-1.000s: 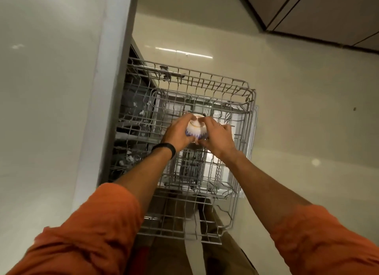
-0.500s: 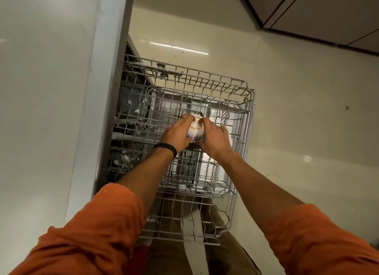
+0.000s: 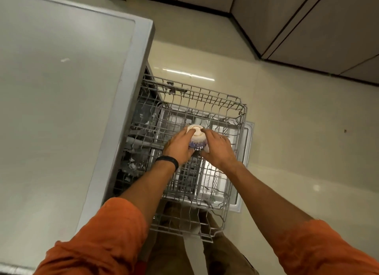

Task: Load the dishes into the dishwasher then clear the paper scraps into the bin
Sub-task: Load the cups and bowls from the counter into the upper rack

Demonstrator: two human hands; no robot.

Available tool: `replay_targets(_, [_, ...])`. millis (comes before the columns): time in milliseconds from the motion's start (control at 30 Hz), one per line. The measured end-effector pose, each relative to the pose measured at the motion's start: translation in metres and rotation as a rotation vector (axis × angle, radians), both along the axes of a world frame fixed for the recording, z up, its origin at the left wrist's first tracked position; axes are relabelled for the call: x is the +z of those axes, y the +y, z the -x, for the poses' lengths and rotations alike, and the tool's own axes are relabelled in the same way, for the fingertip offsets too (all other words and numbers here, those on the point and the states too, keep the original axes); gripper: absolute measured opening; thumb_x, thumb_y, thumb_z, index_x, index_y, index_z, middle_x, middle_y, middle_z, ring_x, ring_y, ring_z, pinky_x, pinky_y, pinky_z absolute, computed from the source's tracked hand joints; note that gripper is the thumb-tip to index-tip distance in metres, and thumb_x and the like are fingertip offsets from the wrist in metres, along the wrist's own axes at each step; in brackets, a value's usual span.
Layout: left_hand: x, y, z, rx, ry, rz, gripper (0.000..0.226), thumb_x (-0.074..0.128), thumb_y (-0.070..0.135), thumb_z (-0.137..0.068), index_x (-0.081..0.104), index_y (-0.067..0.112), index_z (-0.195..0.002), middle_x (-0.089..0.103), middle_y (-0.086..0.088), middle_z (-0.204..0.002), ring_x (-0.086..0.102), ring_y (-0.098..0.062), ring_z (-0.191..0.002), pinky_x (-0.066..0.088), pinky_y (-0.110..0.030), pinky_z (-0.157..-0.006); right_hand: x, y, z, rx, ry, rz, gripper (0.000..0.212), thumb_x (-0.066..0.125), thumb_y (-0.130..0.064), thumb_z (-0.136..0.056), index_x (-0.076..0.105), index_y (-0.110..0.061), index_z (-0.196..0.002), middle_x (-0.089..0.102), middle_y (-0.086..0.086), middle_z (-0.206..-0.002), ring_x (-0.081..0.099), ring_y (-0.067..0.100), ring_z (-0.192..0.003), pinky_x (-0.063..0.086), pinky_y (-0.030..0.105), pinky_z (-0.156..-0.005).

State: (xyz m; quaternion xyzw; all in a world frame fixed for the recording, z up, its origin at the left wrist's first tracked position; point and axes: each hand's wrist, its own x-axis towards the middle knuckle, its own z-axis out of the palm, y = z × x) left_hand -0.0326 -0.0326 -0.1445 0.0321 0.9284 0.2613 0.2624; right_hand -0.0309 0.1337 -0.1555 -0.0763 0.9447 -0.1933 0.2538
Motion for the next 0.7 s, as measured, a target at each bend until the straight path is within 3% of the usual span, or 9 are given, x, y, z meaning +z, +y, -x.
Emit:
replay_targets(167, [0.055, 0.000, -0.021, 0.070, 0.067, 0.038, 0.066, 0.069, 0.017, -0.091, 0.039, 0.031, -0.148, 0.030, -0.001, -0.164, 0.043, -0.029, -0.141, 0.040, -0.049, -0.113, 0.060, 0.003, -0.006, 0.014, 0.080, 0.095, 0.079, 0.076, -0.039, -0.084, 0.037, -0.021, -0.151, 0.047, 0.000, -0.152, 0.046, 0.023, -0.138, 0.028, 0.052, -0.119])
replay_targets(400, [0.130, -0.018, -0.065, 0.189, 0.273, 0.110, 0.064, 0.062, 0.025, -0.096, 0.035, 0.027, -0.154, 0.027, -0.001, -0.166, 0.035, -0.023, -0.147, 0.039, -0.047, -0.116, 0.145, -0.012, -0.023, 0.142, 0.273, 0.207, 0.069, 0.069, -0.032, -0.091, 0.037, -0.026, -0.152, 0.046, -0.002, -0.154, 0.045, 0.021, -0.139, 0.031, 0.047, -0.117])
replay_targets(567, [0.167, -0.060, -0.109, 0.305, 0.411, 0.253, 0.062, 0.060, 0.030, -0.094, 0.041, 0.022, -0.152, 0.038, -0.007, -0.160, 0.036, -0.028, -0.146, 0.036, -0.050, -0.115, 0.181, -0.055, -0.032, 0.253, 0.325, 0.321, 0.068, 0.071, -0.034, -0.090, 0.036, -0.032, -0.148, 0.048, -0.006, -0.151, 0.050, 0.020, -0.135, 0.035, 0.049, -0.114])
replay_targets(700, [0.193, -0.096, -0.145, 0.460, 0.465, 0.323, 0.058, 0.050, 0.038, -0.102, 0.035, 0.023, -0.156, 0.029, -0.008, -0.165, 0.026, -0.032, -0.151, 0.028, -0.047, -0.119, 0.208, -0.098, -0.045, 0.382, 0.354, 0.410, 0.066, 0.069, -0.035, -0.090, 0.037, -0.031, -0.147, 0.049, -0.003, -0.150, 0.052, 0.023, -0.132, 0.037, 0.049, -0.112])
